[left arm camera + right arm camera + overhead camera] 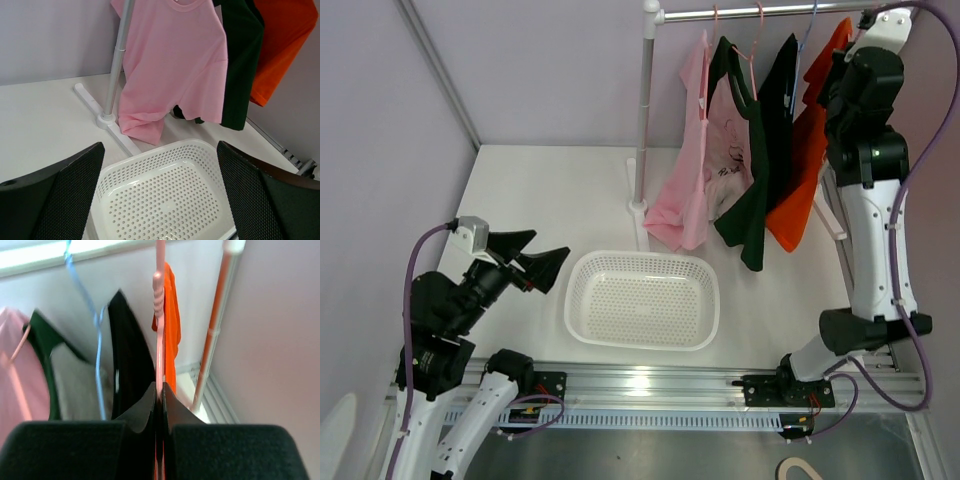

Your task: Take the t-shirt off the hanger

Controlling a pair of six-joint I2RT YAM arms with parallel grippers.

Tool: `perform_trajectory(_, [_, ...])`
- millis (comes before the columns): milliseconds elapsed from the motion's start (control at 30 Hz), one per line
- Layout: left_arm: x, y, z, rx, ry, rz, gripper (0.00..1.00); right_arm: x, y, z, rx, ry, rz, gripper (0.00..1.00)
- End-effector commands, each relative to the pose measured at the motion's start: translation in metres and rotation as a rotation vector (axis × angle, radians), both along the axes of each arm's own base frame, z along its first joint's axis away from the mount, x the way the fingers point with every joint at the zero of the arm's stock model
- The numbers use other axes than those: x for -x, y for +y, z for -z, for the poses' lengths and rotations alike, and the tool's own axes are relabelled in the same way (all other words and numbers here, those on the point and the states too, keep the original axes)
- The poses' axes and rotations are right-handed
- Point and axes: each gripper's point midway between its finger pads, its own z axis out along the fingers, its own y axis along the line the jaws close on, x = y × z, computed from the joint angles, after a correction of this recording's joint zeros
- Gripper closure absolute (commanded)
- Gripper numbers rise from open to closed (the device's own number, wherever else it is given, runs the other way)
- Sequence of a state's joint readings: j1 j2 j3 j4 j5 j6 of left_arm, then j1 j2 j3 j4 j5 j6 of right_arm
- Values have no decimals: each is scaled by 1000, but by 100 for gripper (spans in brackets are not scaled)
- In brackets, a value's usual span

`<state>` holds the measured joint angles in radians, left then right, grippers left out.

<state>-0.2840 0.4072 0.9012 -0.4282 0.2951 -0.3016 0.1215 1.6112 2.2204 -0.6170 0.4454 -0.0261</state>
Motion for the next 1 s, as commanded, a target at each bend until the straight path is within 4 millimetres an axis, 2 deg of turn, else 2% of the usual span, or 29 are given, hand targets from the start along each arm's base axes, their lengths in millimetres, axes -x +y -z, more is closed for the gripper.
perform_trajectory(0, [5, -13, -10, -18, -56, 92, 1, 53, -4, -23, -35, -87, 73, 100])
perform_trajectory(33, [9, -17, -15, -17, -64, 121, 1, 63, -1, -18, -37, -75, 97, 100])
perform_trajectory(67, [10, -20, -17, -25, -63, 139, 0, 84, -2, -25, -79, -110, 113, 100])
perform_trajectory(100, [11, -21, -24, -27, -65, 145, 0, 89, -1, -11, -84, -83, 130, 100])
perform_trajectory(133, [9, -27, -28, -35, -50, 169, 0, 98, 5, -7, -94, -72, 126, 100])
perform_trajectory(167, [11, -29, -36, -41, -50, 179, 0, 115, -5, -7, -135, -93, 188, 100])
perform_trajectory(233, [5, -43, -33, -57, -3, 229, 1, 126, -6, 10, -143, -42, 202, 100])
perform_trajectory(267, [9, -45, -50, -58, -33, 247, 0, 130, -9, 15, -149, -28, 216, 100])
perform_trajectory(300, [6, -50, -52, -67, -25, 258, 1, 135, -9, 18, -178, -29, 223, 100])
perform_trajectory(333, [9, -59, -54, -77, -17, 299, 0, 140, -12, 29, -177, 14, 239, 100])
perform_trajectory(367, [5, -66, -71, -87, -37, 315, 1, 142, -11, 35, -190, 29, 242, 100])
perform_trajectory(400, [2, -71, -73, -100, -31, 317, 0, 146, -10, 38, -229, 23, 247, 100])
perform_trajectory(433, [9, -83, -83, -105, -55, 365, 0, 151, -12, 50, -237, 58, 263, 100])
perform_trajectory(500, [-3, -105, -85, -154, -70, 400, 0, 157, -10, 57, -287, 55, 253, 100])
perform_trajectory(533, [4, -118, -97, -164, -104, 446, 0, 155, -7, 66, -286, 72, 240, 100])
perform_trajectory(567, [-11, -138, -82, -241, -94, 470, 0, 156, -6, 68, -292, 69, 231, 100])
perform_trajectory(600, [-11, -144, -106, -241, -148, 472, 0, 157, -6, 67, -310, 58, 235, 100])
perform_trajectory(667, [-14, -168, -94, -345, -166, 520, 1, 155, -4, 61, -330, 44, 226, 100])
perform_trajectory(700, [-16, -188, -97, -356, -188, 552, 1, 157, -5, 61, -337, 52, 241, 100])
perform_trajectory(767, [-13, -206, -98, -377, -263, 592, 1, 145, 1, 60, -344, 72, 236, 100])
perform_trajectory(800, [-5, -220, -82, -390, -271, 631, 0, 149, -2, 47, -363, 52, 241, 100])
perform_trajectory(833, [-2, -225, -85, -384, -312, 635, 1, 146, 1, 43, -378, 48, 235, 100])
perform_trajectory(867, [-6, -231, -87, -376, -369, 602, 1, 139, 5, 42, -381, 52, 229, 100])
perform_trajectory(900, [-4, -235, -90, -364, -399, 596, 1, 140, 5, 34, -399, 30, 224, 100])
perform_trajectory(967, [-1, -246, -84, -355, -441, 596, 1, 135, 8, 29, -414, 16, 206, 100])
